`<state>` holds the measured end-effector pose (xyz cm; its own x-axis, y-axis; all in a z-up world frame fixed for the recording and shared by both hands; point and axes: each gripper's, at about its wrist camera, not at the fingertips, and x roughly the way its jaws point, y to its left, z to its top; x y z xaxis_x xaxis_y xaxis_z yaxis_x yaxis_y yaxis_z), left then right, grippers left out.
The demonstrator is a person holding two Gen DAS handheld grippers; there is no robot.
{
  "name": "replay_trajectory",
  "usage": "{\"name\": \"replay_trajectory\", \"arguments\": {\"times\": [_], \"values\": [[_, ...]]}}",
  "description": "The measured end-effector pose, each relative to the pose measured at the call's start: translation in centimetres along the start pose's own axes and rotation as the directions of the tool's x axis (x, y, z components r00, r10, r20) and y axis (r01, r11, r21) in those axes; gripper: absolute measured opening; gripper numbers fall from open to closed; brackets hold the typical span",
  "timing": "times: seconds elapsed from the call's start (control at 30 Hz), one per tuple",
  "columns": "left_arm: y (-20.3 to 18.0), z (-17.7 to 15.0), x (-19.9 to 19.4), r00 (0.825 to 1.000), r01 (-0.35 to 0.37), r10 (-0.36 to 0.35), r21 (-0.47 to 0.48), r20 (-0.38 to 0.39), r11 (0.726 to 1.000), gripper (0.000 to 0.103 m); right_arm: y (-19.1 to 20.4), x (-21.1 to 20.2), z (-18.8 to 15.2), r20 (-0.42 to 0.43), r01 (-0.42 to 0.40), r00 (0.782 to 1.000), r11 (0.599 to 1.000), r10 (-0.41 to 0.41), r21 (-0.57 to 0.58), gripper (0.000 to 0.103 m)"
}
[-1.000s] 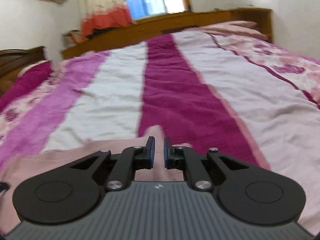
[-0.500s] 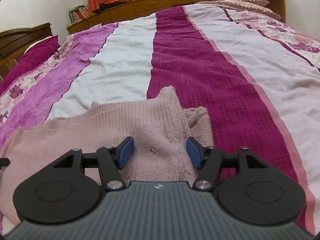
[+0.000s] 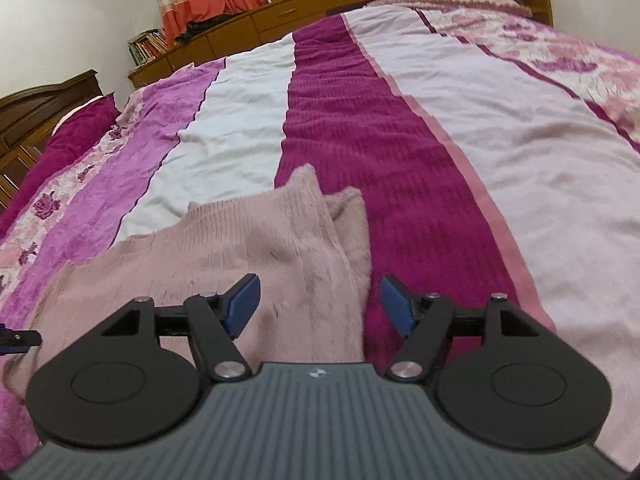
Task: Fold small clothes
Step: 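Pinch and smooth the folded cardigan edge with the right tool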
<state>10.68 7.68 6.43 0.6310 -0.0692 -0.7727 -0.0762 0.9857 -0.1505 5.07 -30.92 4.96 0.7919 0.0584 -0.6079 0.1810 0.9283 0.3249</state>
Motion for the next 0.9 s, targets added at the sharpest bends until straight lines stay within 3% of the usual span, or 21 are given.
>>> {"name": "replay_trajectory", "arguments": {"times": [0.23, 0.5, 0.63, 0.9], "values": [[-1.3, -1.1, -1.7, 0.999, 0.026, -0.026, 0.019, -0.03, 0.999, 0.049, -2.8, -1.5, -1.0, -0.049, -0.018, 0.999, 0.995, 0.024, 0.103, 0.073], [-1.9, -3.1, -2.4, 0.998, 0.027, -0.025, 0.026, -0.065, 0.999, 0.049, -4.9, -2.5, -2.2, -0.102, -0.091, 0.988, 0.971, 0.116, 0.222, 0.073], [-1.9, -3.9, -2.6, 0.997, 0.019, -0.018, 0.021, -0.075, 1.0, 0.049, -5.4, -2.0, -2.9, -0.137, -0.146, 0.972, 0.95, 0.189, 0.277, 0.074], [-2.1, -4.7, -2.5, 0.996, 0.01, -0.008, 0.023, -0.093, 1.0, 0.049, -5.7, -0.8, -3.6, -0.089, -0.232, 0.955, 0.896, 0.284, 0.379, 0.074]]}}
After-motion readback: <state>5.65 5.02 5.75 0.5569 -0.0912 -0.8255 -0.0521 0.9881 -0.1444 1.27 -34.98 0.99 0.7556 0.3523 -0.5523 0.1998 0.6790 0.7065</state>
